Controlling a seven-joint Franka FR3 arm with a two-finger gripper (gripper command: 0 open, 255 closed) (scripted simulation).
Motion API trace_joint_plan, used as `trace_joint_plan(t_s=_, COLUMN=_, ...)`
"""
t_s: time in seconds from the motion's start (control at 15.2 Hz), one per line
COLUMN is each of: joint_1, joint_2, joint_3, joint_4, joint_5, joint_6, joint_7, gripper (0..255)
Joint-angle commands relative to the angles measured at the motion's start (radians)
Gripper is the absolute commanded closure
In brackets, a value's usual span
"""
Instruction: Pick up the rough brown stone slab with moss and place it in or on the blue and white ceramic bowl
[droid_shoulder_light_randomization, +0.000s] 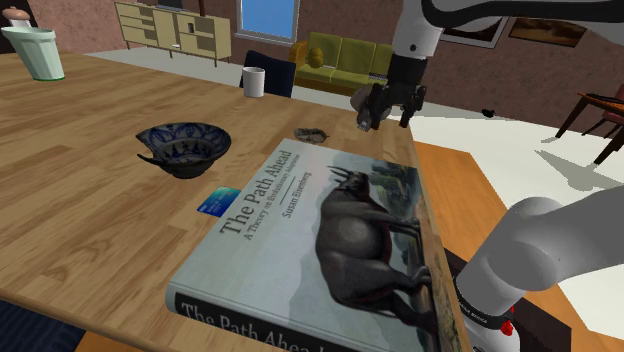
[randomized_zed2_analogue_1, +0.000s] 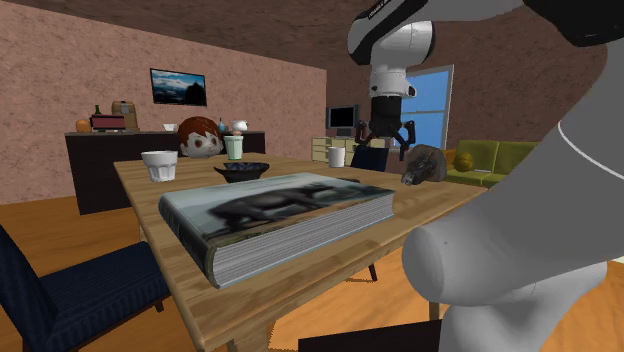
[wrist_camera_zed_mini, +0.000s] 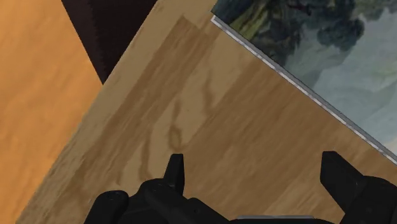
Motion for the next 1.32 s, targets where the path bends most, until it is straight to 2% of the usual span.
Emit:
trace_joint_plan(t_s=0.0, joint_1=-0.021, joint_2=0.037, joint_3=0.026, joint_4=0.005, joint_5=0.042, joint_6=0.059, joint_7=0.124, gripper=0)
trace_joint_plan(t_s=0.4, joint_1=-0.087, joint_2=0.193, joint_3=0.085, joint_4=0.065, joint_5=0.12, joint_6=0.245, joint_7=0.447, gripper=0)
trace_joint_plan(t_s=0.86, joint_1=-0.161, joint_2=0.375, joint_3=0.122, joint_4=0.163, joint_5=0.15, joint_6=0.444, joint_7=0.801, gripper=0)
trace_joint_plan(t_s=1.25, joint_1=-0.156, joint_2=0.405, joint_3=0.131, joint_4=0.115, joint_5=0.151, joint_6=0.523, joint_7=0.802, gripper=0)
